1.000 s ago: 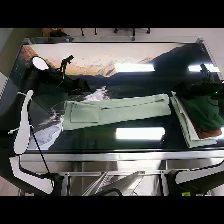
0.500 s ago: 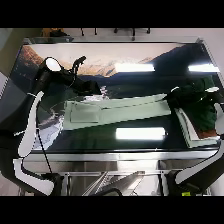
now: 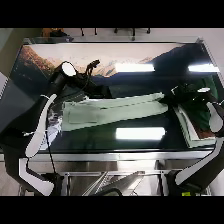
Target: Fold the shirts.
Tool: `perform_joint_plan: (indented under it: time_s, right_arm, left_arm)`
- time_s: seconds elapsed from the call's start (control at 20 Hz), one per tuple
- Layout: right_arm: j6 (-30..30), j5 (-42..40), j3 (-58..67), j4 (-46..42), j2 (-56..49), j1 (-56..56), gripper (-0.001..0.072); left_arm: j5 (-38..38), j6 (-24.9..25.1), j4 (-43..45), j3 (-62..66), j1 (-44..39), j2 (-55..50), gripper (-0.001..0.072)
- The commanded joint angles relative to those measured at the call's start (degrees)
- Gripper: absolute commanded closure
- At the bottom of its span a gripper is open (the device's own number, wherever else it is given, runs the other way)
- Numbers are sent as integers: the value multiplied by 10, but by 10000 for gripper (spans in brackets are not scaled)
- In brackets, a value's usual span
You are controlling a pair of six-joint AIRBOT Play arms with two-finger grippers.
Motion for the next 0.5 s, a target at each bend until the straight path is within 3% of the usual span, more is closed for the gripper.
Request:
perform_joint_plan:
  time_s: [0.0,0.1,0.15,0.3,0.45]
  right_arm:
    - [-19,14,1,11,37,17,687]
    - [-18,15,10,6,83,17,688]
    - [-18,23,17,5,107,14,688]
    - [-3,60,35,5,173,9,688]
    - [1,75,42,5,233,10,688]
  left_arm:
    - [15,-6,-1,0,-28,-35,129]
    - [43,-7,-1,0,-45,-61,557]
    - [68,-7,-2,0,-56,-76,696]
    - [140,-29,-17,1,-92,-127,693]
    - [197,-17,-116,1,-124,-179,693]
